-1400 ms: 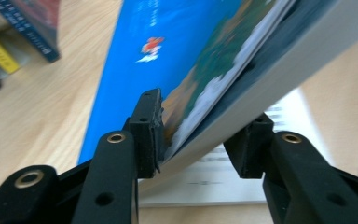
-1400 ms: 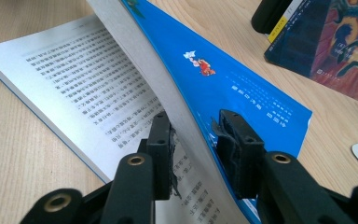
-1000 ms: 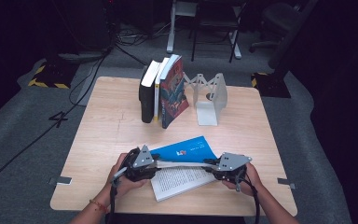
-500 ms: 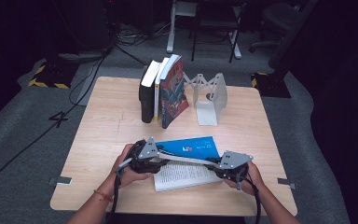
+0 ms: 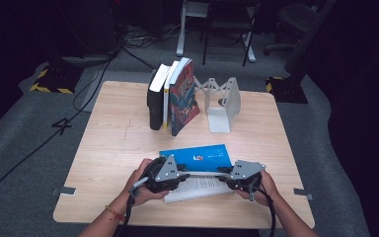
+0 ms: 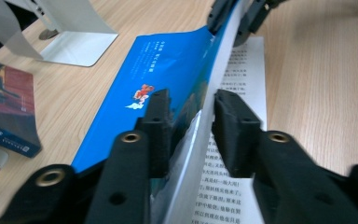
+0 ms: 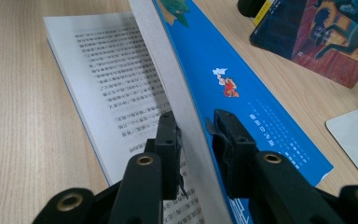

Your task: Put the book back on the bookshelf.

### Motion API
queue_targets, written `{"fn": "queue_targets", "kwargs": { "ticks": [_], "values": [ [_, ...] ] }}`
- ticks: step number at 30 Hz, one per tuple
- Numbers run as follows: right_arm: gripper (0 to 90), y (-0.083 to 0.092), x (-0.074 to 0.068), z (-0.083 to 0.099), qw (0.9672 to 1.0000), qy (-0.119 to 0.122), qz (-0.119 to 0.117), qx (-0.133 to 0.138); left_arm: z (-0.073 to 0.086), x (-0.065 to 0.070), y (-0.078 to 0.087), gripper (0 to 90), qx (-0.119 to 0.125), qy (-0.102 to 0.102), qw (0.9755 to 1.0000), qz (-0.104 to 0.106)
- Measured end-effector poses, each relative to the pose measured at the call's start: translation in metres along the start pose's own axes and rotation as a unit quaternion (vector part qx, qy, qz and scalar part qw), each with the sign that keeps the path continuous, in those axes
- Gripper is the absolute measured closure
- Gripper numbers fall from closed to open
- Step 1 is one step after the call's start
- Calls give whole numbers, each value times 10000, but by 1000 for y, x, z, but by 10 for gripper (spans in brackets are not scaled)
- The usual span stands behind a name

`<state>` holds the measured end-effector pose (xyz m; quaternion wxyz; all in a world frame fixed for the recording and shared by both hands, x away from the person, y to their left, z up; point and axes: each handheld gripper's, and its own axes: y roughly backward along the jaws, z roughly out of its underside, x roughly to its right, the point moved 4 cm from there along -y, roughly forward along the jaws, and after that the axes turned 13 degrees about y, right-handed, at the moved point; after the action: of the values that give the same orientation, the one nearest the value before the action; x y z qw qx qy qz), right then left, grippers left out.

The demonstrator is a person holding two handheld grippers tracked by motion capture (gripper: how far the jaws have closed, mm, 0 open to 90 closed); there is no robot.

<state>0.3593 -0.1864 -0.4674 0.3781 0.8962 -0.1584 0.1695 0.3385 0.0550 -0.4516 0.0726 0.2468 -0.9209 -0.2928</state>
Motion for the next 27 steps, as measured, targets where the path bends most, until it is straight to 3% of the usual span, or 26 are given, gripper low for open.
{"fn": "queue_targets", "kwargs": {
  "ticks": [5, 9, 12, 14, 17, 19, 21, 24, 26, 27],
  "values": [
    [588, 0, 5, 3, 9997, -169, 70, 180, 7, -1, 2, 758, -164, -69, 9998, 46],
    [502, 4, 13, 19, 9996, -228, 137, 115, 13, -9, 10, 773, -164, -16, 9998, 114],
    [589, 5, 21, 31, 9989, -384, 115, 252, 19, -18, 18, 768, -156, 129, 9996, 203],
    [647, 4, 22, 29, 9988, -259, 72, 400, 22, -25, 23, 759, -158, 231, 9994, 188],
    [699, -1, 14, 16, 9995, 107, 67, 284, 25, -34, 30, 708, -263, 434, 9987, 106],
    [729, -3, 9, 9, 9995, 190, 68, 258, 22, -37, 34, 638, -159, 613, 9979, -146],
    [752, -5, 2, -1, 9992, 292, 42, 261, 16, -31, 35, 592, -71, 750, 9971, -70],
    [779, -9, -7, -17, 9984, 522, 26, 223, 7, -13, 24, 517, -360, 449, 9983, -111],
    [783, -12, -11, -25, 9982, 543, -47, 252, 4, -5, 14, 475, -483, 381, 9978, -233],
    [784, -14, -12, -26, 9981, 556, -57, 257, 2, -1, 9, 456, -509, 409, 9977, -196]
  ]
}}
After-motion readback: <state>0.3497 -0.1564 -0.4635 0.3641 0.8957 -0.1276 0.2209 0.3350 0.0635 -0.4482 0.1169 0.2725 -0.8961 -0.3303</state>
